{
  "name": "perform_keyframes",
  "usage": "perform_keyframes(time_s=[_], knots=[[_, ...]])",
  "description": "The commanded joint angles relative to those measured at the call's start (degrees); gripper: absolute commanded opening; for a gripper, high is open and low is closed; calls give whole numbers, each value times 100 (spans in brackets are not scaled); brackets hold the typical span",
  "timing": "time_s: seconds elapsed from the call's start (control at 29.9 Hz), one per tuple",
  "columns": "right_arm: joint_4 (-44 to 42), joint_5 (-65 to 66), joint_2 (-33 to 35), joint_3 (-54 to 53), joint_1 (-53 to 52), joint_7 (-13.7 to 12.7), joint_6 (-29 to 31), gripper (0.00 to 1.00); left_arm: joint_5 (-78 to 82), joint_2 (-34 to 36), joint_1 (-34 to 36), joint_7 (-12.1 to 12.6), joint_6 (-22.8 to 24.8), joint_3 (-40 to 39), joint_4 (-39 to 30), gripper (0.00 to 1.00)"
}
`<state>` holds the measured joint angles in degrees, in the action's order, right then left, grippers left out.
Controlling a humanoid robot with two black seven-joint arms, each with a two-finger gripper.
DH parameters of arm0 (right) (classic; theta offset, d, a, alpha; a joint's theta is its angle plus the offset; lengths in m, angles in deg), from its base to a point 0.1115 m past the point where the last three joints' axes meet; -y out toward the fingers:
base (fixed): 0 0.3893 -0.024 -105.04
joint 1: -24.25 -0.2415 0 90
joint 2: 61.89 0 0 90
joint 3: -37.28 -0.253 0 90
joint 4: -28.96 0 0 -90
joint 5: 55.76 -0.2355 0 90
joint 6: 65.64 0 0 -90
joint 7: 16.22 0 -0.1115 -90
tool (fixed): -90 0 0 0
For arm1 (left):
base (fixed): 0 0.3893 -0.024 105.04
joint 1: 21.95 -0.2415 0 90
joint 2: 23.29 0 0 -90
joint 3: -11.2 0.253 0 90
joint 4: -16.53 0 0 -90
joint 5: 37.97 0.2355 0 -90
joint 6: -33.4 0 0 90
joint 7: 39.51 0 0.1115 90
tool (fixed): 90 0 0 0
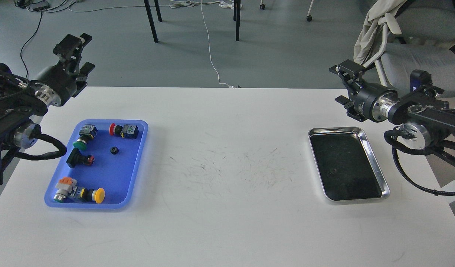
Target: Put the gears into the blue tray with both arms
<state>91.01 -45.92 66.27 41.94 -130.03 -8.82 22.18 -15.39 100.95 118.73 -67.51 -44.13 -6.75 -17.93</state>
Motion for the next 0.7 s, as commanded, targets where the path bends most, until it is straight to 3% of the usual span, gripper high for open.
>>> perform_keyframes(time_s=[0.0,0.13,0.17,0.2,0.3,0.33,0.43,0.67], knots=[[220,280,129,175,-59,25,-1,99,-228,-136,21,0,142,-60,307,98],[370,509,296,193,-59,43,8,99,-631,-339,21,0,528,-288,422,98],[405,570,331,202,-59,60,8,98,-737,-365,12,145,651,-324,448,98],[457,641,358,202,-59,60,-1,98,-807,-357,21,372,774,-341,475,98],[554,939,419,202,-59,60,-1,97,-931,-418,12,1408,1153,-385,580,98],[598,1001,446,202,-59,60,-1,97,-1027,-435,21,1586,1249,-464,633,98],[677,1185,499,202,-76,60,-1,96,-1221,-436,38,1736,1554,-579,721,98],[879,2362,692,211,-76,148,60,96,-1344,-998,267,1904,1554,-562,1265,98]])
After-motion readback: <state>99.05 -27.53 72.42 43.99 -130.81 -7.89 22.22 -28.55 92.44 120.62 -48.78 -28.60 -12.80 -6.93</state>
